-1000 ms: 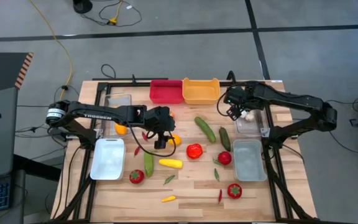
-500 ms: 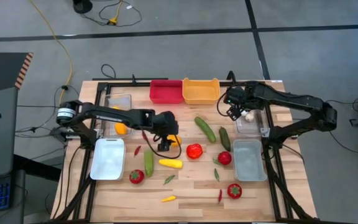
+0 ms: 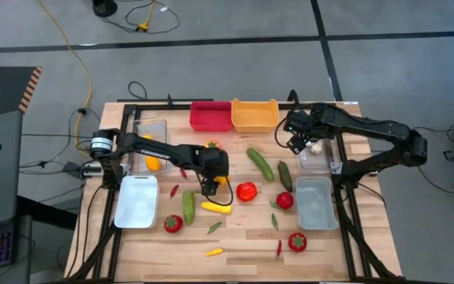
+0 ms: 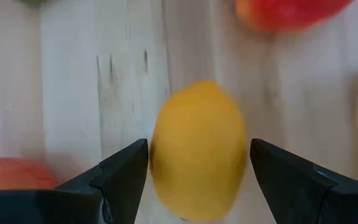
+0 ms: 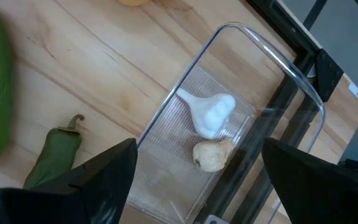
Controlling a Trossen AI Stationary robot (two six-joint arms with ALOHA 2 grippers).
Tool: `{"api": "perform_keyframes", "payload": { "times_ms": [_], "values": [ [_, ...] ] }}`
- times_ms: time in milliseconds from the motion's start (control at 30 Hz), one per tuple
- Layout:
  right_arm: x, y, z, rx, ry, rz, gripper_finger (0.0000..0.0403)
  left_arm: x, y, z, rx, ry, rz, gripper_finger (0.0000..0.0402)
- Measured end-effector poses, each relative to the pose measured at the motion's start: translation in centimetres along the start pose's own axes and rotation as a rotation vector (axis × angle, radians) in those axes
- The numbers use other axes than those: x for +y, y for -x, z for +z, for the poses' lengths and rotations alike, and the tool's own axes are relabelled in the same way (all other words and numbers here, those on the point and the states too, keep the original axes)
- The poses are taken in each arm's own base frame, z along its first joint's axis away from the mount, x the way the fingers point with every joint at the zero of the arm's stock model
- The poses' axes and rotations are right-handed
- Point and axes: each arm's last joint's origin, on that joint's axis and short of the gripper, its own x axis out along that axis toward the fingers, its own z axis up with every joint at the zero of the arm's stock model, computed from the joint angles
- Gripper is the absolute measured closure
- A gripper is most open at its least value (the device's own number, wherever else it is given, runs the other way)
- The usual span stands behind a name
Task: Sort produce into baskets
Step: Put the yellow lemon into the left transparent bin
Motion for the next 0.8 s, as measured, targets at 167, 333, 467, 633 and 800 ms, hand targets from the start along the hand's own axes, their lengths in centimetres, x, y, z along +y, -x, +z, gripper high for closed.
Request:
{"api": "perform_keyframes", "payload": {
  "times_ms": [167, 333, 467, 633, 800],
  "values": [
    [0.0, 0.0, 0.0, 0.001, 0.0, 0.003, 0.003, -0.1, -2.1, -0.7, 0.07, -0.03, 0.009, 0.0131],
    [0.1, 0.0, 0.0, -0.002, 0.003, 0.007, 0.003, -0.1, -2.6, -0.8, 0.079, -0.035, 0.002, 0.0132],
    [0.4, 0.2, -0.1, -0.014, 0.016, 0.017, 0.003, -0.1, -2.5, -0.6, 0.074, -0.035, 0.004, 0.0141],
    [1.3, 0.5, -0.3, -0.029, 0.039, 0.073, 0.003, 0.0, -2.2, -0.1, 0.072, -0.038, 0.008, 0.0185],
    [2.2, 0.9, -0.6, -0.051, 0.074, 0.113, 0.003, 0.2, -1.6, 0.6, 0.079, -0.041, 0.018, 0.0208]
  ]
}}
